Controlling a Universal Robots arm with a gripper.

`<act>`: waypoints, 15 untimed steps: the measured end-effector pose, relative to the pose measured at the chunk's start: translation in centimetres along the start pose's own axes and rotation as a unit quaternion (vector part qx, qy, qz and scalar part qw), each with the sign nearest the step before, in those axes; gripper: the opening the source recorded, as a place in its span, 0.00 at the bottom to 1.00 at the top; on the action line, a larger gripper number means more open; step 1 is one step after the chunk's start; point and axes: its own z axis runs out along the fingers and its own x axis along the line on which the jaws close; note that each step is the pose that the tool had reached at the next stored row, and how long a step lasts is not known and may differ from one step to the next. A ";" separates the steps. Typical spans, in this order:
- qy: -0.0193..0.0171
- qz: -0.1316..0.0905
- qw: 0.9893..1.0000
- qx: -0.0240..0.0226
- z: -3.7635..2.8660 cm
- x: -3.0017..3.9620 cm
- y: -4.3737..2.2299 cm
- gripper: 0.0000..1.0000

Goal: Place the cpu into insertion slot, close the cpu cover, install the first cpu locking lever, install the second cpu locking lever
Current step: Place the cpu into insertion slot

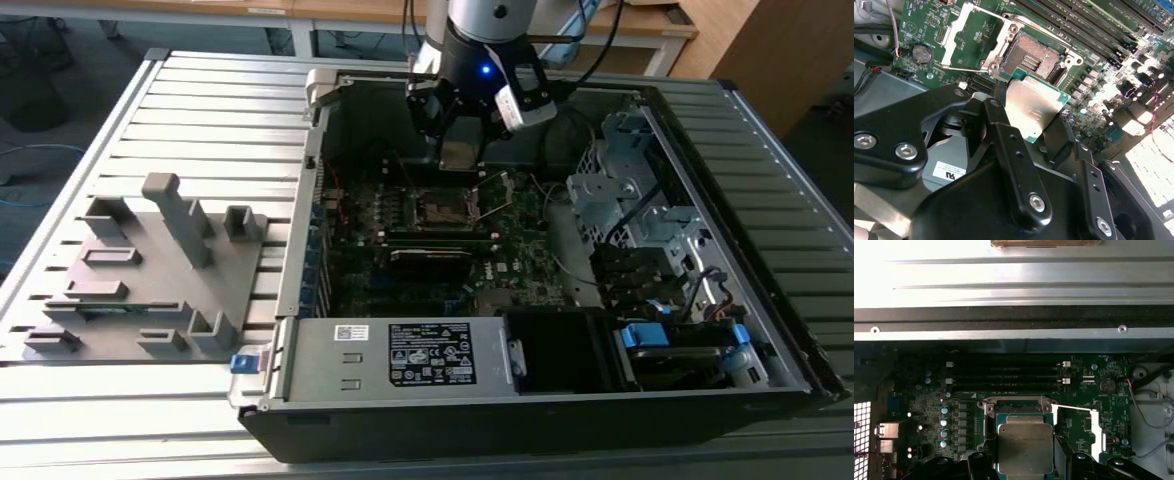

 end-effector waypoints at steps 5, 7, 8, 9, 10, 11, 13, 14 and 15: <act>0.000 0.000 1.000 0.000 0.10 0.00 -0.01 0.54; 0.000 0.000 1.000 0.000 0.12 0.00 -0.01 0.54; 0.000 0.000 1.000 0.000 0.15 0.00 -0.01 0.54; 0.000 0.000 1.000 0.000 0.18 0.00 -0.01 0.54; 0.000 0.000 1.000 0.000 0.21 0.00 -0.02 0.54; 0.000 0.000 1.000 0.000 0.23 0.00 -0.02 0.54; 0.000 0.000 1.000 0.000 0.29 0.00 -0.03 0.54; 0.000 0.000 1.000 0.000 0.31 0.00 -0.03 0.54; 0.000 0.000 1.000 0.000 0.33 0.00 -0.03 0.54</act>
